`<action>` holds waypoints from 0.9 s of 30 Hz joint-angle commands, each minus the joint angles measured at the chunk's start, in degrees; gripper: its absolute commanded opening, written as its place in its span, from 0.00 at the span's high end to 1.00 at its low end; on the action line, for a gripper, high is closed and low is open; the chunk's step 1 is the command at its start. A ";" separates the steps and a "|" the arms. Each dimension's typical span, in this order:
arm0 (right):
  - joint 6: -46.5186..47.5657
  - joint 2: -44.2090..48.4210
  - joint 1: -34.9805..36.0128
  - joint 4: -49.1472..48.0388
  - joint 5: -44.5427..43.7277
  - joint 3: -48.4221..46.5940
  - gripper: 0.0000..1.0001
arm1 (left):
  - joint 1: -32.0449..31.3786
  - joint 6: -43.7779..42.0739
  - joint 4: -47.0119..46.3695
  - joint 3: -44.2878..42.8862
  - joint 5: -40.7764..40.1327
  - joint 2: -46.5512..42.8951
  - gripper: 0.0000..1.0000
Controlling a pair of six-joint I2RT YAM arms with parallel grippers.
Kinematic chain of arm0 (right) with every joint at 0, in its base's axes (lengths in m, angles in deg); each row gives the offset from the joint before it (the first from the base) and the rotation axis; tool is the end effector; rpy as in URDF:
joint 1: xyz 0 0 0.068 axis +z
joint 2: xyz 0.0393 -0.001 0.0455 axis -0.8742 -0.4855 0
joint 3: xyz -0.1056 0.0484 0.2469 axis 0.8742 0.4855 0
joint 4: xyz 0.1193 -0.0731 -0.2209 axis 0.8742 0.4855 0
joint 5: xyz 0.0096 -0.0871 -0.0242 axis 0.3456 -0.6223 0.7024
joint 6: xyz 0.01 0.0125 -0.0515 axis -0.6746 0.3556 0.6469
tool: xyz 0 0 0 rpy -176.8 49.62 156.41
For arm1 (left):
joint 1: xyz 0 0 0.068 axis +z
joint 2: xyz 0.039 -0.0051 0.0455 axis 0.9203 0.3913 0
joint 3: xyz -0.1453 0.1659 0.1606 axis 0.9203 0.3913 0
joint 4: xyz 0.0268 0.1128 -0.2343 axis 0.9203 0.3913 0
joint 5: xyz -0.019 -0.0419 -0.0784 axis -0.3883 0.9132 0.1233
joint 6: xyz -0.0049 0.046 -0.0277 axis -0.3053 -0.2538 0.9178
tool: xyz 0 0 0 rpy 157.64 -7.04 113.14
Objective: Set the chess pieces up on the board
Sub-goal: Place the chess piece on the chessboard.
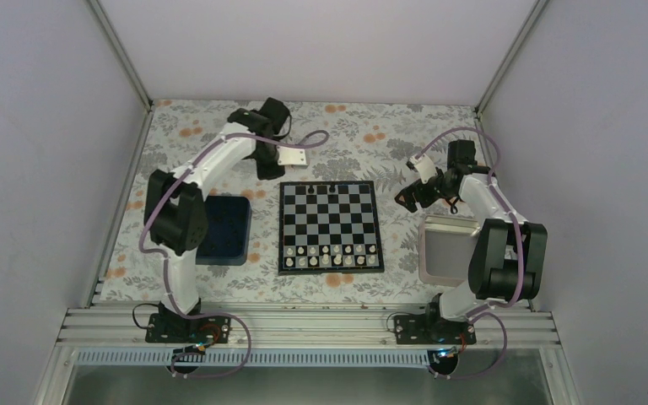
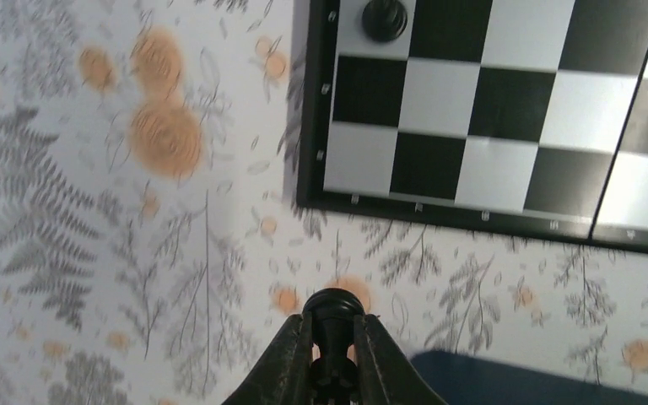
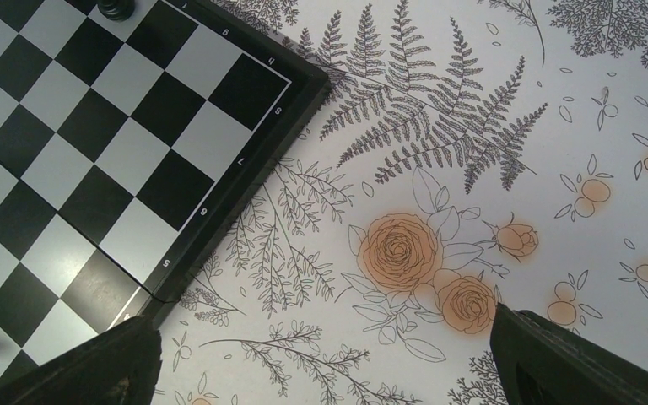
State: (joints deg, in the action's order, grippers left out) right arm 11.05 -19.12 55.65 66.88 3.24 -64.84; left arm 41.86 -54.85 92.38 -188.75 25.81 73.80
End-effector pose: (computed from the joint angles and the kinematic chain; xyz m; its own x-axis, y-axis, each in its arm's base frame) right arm 0.2979 -0.0110 0.2137 -0.6705 -0.4680 -0.5757 -0.6289 0.7702 0.1064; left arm 0.3584 -0.1703 0.2682 -0.1461 0.9685 -0.2017 0.9655 0.1840 0.1844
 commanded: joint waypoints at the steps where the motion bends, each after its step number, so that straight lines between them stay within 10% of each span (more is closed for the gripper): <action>1: 0.72 -0.19 0.36 0.27 1.57 -1.16 0.00 | -3.04 1.51 1.01 -3.65 0.55 3.90 0.87; 27: 0.65 -1.12 0.85 0.09 1.20 -1.19 0.00 | -6.01 2.03 -6.74 1.25 -1.33 11.61 0.84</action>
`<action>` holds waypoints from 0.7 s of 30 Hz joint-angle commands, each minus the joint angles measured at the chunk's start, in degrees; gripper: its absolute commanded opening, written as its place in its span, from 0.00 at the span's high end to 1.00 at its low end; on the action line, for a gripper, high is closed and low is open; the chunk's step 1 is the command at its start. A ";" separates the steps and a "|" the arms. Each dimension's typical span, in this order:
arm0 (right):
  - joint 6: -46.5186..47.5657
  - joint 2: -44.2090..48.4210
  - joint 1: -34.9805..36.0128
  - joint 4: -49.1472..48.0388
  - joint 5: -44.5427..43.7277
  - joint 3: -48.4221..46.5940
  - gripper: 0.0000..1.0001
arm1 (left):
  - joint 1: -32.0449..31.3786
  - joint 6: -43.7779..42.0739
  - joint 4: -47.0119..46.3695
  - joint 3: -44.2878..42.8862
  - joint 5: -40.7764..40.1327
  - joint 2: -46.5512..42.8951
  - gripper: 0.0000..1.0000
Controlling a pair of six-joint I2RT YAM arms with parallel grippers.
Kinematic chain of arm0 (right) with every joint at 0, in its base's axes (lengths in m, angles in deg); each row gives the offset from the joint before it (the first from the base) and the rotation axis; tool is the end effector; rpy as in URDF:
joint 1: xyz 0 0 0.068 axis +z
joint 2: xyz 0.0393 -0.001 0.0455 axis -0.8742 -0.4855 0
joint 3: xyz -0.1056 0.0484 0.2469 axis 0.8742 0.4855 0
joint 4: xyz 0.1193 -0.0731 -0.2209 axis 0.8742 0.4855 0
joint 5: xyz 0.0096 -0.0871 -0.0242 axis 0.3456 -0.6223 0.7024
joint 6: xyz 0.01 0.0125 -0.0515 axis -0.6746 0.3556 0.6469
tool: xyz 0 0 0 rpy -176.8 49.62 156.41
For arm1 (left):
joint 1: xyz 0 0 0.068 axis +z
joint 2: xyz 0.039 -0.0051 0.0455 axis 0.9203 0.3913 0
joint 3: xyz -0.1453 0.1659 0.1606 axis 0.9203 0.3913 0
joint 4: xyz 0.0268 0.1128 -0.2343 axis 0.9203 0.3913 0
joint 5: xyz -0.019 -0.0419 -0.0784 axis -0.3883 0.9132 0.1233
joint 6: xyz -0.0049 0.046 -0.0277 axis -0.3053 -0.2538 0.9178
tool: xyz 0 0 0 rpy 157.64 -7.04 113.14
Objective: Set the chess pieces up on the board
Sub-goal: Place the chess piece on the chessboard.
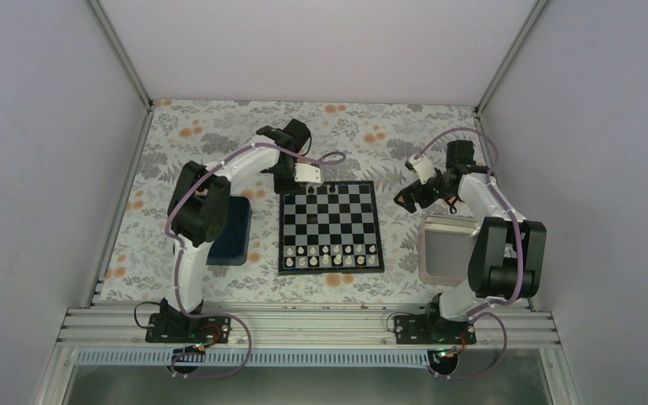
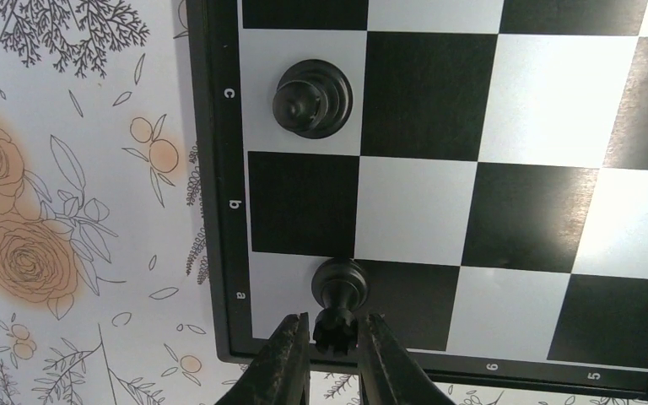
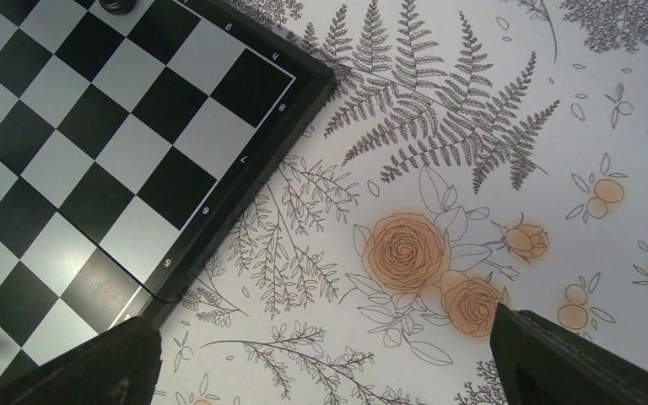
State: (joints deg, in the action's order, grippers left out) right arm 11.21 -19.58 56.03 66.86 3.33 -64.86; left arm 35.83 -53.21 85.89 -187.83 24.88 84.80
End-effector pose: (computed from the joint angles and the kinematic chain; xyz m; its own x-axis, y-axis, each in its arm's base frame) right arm 0.2988 -0.0091 0.2116 -0.6694 -0.4738 -0.5722 -0.6356 0.7640 0.1109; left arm 0.3667 -0.2234 0.1908 -0.0877 0.9863 -0.1396 0.9881 0.1039 0.1134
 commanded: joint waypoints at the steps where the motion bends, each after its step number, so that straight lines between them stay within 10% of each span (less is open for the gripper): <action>1: 0.51 -0.66 0.47 0.04 1.07 -1.12 0.00 | 0.02 0.33 -0.01 0.21 -0.21 0.50 0.84; 21: 0.61 -0.31 0.45 0.04 1.02 -1.08 0.00 | -0.38 1.15 -1.93 0.70 1.23 1.07 0.88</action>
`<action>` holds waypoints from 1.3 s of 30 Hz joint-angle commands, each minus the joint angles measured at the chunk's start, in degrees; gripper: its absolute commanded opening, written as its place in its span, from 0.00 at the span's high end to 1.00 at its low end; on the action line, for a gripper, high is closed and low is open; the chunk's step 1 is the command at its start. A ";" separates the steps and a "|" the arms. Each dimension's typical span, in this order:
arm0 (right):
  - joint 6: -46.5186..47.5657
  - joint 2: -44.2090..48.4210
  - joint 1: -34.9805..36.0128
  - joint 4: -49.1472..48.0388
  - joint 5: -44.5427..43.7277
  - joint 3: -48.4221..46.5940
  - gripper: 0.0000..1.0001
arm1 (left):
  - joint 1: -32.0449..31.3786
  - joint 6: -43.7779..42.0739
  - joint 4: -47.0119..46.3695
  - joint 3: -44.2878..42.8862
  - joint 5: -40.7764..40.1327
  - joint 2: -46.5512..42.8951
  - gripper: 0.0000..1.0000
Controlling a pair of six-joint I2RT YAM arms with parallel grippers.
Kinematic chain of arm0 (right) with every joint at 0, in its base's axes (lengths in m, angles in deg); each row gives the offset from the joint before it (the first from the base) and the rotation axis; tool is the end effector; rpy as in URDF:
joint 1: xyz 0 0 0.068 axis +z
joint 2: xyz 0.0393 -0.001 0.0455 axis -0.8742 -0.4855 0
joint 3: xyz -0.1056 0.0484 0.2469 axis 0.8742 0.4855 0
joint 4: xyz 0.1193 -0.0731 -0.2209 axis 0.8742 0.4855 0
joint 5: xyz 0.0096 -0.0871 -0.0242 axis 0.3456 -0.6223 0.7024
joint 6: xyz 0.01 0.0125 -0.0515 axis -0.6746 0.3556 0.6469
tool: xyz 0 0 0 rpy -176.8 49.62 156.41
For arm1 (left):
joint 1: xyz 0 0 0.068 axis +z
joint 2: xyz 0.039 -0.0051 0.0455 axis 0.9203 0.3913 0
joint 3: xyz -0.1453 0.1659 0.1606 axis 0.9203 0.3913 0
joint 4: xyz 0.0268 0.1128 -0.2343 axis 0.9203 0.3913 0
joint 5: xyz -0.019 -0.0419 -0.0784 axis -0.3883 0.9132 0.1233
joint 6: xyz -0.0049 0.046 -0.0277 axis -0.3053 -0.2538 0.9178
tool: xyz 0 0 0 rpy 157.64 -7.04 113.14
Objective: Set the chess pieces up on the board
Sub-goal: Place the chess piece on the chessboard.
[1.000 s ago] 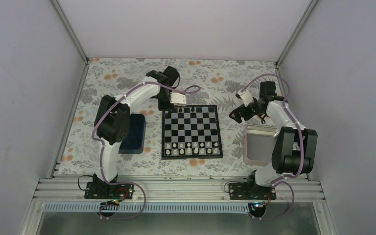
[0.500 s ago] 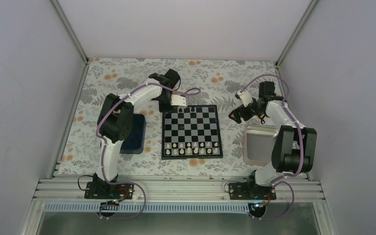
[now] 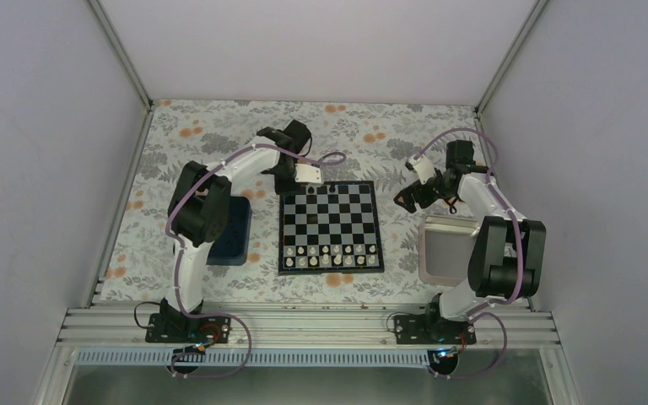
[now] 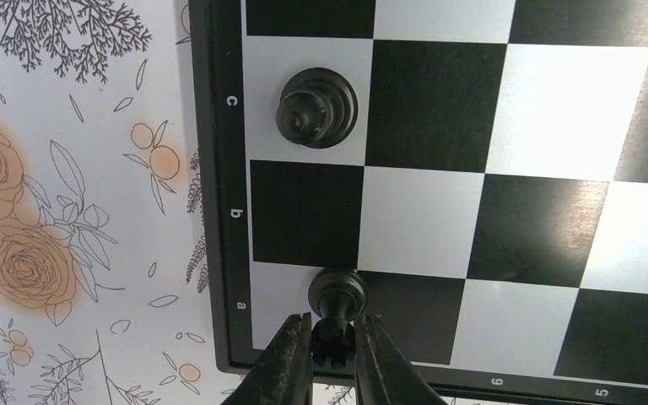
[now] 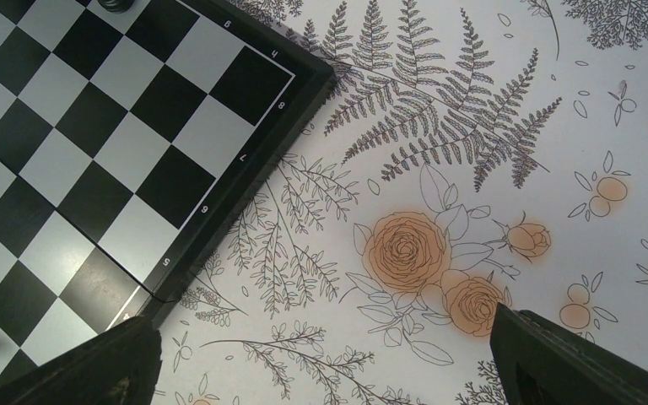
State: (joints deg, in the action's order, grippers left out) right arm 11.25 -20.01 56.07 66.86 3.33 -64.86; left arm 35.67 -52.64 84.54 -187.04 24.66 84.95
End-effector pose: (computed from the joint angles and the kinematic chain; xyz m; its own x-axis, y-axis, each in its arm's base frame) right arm 0.2996 -0.0089 0.2095 -0.6729 -0.4744 -0.5675 -0.6357 0.7632 0.1157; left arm 0.3667 -0.2247 0.1865 -0.0943 0.9854 -0.1420 0.9865 0.1117 0.1200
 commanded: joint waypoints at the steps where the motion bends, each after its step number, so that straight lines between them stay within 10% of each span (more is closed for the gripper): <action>1: 0.59 0.14 0.40 0.03 1.07 -1.03 0.00 | -0.18 0.59 -0.45 -0.19 1.60 0.92 0.89; 39: 0.67 0.04 0.54 0.07 1.10 -0.72 0.00 | 1.84 -0.74 -0.03 1.60 -2.68 0.06 0.85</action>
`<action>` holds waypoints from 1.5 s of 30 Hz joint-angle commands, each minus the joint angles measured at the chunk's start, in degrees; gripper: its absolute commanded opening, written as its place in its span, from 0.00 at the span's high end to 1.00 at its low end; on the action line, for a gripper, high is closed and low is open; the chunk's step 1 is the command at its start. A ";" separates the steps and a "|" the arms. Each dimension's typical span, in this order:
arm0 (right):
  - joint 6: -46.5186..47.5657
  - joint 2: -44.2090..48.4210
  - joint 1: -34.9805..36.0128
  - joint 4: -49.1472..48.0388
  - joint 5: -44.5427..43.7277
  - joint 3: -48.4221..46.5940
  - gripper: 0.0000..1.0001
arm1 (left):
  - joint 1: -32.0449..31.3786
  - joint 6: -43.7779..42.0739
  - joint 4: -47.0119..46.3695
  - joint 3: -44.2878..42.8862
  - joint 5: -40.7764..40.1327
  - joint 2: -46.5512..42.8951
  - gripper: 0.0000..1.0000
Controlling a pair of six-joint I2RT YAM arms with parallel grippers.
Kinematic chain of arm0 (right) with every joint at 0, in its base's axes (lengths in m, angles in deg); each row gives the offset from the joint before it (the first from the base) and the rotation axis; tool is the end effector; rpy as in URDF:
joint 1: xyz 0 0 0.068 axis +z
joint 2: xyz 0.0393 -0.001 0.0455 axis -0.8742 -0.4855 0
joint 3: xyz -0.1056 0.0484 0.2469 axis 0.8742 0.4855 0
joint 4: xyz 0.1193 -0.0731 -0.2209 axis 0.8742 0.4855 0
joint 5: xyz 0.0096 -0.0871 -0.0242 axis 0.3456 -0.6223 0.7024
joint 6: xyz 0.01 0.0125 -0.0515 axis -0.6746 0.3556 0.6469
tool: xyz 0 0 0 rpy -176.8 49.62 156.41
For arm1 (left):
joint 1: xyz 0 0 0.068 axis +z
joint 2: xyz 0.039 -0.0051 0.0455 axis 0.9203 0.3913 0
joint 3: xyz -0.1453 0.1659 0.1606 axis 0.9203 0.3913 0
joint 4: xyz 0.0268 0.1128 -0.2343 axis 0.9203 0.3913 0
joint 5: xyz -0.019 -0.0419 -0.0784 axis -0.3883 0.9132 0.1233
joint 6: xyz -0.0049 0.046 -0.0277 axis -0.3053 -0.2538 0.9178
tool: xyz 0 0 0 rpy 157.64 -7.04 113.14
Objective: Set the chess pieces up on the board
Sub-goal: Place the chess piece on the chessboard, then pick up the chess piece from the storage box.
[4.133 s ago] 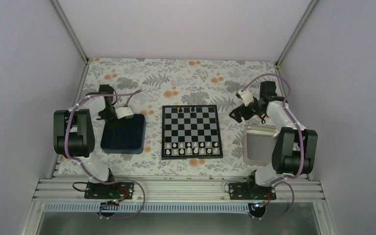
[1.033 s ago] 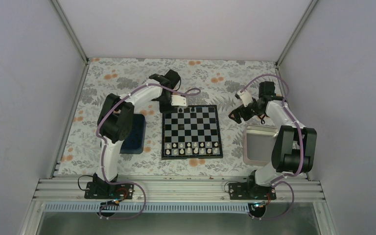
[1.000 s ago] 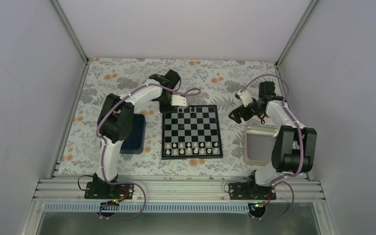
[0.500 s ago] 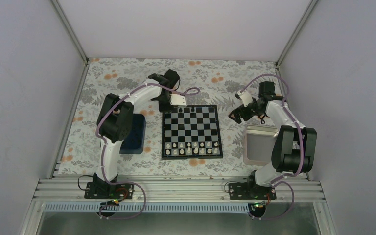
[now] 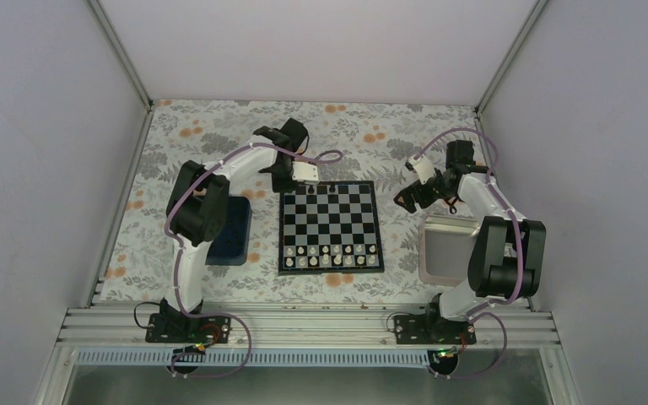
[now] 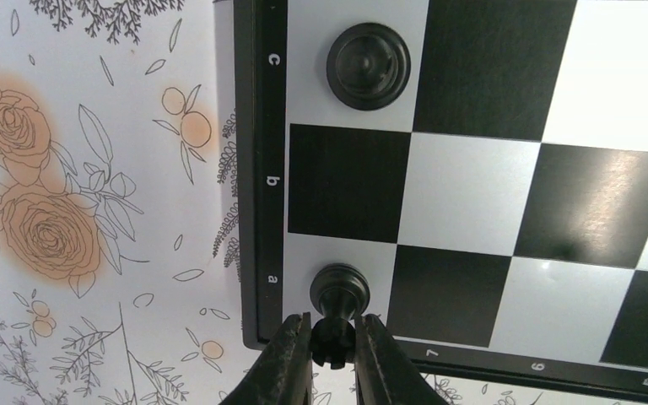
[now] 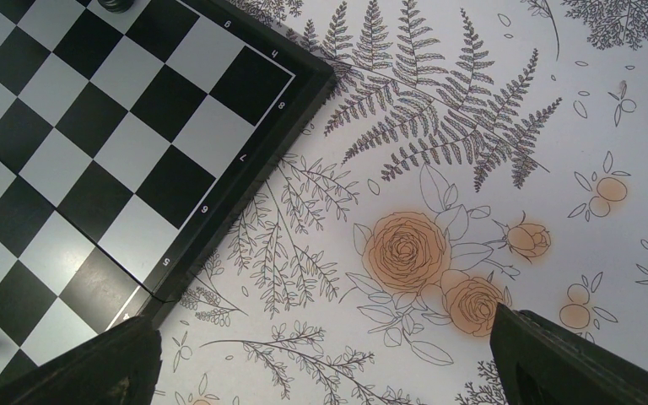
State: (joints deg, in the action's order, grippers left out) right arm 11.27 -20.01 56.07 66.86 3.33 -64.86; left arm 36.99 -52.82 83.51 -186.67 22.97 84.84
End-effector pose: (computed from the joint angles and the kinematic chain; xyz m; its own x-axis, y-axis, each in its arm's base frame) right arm 0.2996 -0.0089 0.2095 -0.6727 -0.4747 -0.5676 -0.6360 0.7630 0.1156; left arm 0.3731 -0.2157 0.1859 -0.1159 0.9852 -0.1265 0.9797 0.1343 0.1485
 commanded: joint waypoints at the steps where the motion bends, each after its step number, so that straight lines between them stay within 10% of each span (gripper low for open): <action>1: 0.66 0.10 0.50 0.14 1.11 -0.72 0.00 | 0.53 -0.54 0.96 1.25 -0.89 0.17 0.82; 19: 0.73 -0.13 0.52 0.03 0.68 -0.55 0.00 | 4.23 -1.36 4.92 3.90 -4.37 -15.71 0.51; 33: 0.36 0.46 0.62 0.65 0.29 -0.90 0.00 | 22.06 -4.09 2.01 32.79 -2.03 -39.14 0.49; 45: 0.76 0.78 1.12 1.07 0.93 -1.16 0.00 | 30.82 -4.05 2.27 42.17 1.28 -42.25 0.50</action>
State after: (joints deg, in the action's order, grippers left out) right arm 11.42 -20.01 56.46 67.65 3.16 -64.86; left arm 67.24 -56.86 86.29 -146.65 21.77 43.49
